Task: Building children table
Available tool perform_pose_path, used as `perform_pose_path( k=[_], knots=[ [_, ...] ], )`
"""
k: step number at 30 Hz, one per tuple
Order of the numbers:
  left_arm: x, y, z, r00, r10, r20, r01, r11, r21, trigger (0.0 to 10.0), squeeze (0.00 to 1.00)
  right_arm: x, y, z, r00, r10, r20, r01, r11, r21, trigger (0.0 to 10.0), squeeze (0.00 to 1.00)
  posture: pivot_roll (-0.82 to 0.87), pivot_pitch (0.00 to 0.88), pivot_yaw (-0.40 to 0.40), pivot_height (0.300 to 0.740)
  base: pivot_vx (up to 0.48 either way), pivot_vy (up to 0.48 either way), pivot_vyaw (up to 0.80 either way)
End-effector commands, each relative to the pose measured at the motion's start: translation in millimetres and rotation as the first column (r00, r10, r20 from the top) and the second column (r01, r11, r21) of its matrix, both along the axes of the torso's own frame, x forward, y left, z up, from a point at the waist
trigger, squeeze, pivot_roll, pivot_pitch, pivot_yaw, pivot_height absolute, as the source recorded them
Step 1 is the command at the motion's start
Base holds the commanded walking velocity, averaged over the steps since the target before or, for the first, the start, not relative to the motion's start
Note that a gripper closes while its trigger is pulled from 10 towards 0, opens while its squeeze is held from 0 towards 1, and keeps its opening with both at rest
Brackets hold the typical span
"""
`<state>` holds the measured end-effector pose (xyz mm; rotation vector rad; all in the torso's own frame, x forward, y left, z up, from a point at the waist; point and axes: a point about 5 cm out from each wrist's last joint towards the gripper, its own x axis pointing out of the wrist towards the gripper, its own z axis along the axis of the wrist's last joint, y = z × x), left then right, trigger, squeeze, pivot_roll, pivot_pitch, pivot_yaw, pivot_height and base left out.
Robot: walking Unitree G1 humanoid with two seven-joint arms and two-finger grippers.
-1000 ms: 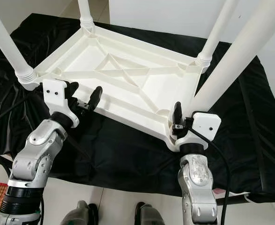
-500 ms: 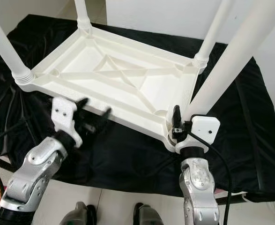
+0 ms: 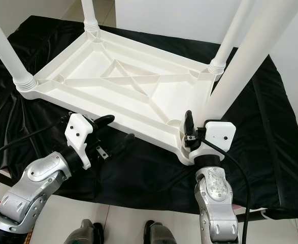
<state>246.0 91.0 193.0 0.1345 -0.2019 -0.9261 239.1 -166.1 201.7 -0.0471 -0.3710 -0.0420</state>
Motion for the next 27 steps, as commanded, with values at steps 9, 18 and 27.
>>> perform_pose_path(
  k=[9, 18, 27],
  knots=[
    [-10.8, -7.8, -6.9, 0.970, -0.242, -0.006, 0.241, 0.966, 0.097, 10.0, 0.00, -7.8, -1.8, -14.2, 0.999, -0.005, -0.053, 0.004, 1.000, -0.019, 10.0, 0.00, 0.02, 0.191, -0.051, 0.740, 0.000, 0.000, 0.00],
    [-7.8, -6.5, 0.8, 0.971, -0.238, -0.010, 0.238, 0.969, 0.063, 10.0, 0.00, -12.8, 2.3, -22.1, 0.996, 0.020, -0.086, -0.023, 0.999, -0.043, 10.0, 0.00, 0.02, 0.191, -0.051, 0.740, 0.000, 0.000, 0.00],
    [-5.5, -7.7, 1.2, 0.972, -0.236, -0.001, 0.235, 0.970, 0.063, 10.0, 0.00, -13.6, 6.4, -29.6, 0.991, 0.061, -0.115, -0.071, 0.994, -0.083, 10.0, 0.00, 0.02, 0.192, -0.040, 0.740, 0.000, 0.000, 0.00]
  ],
)
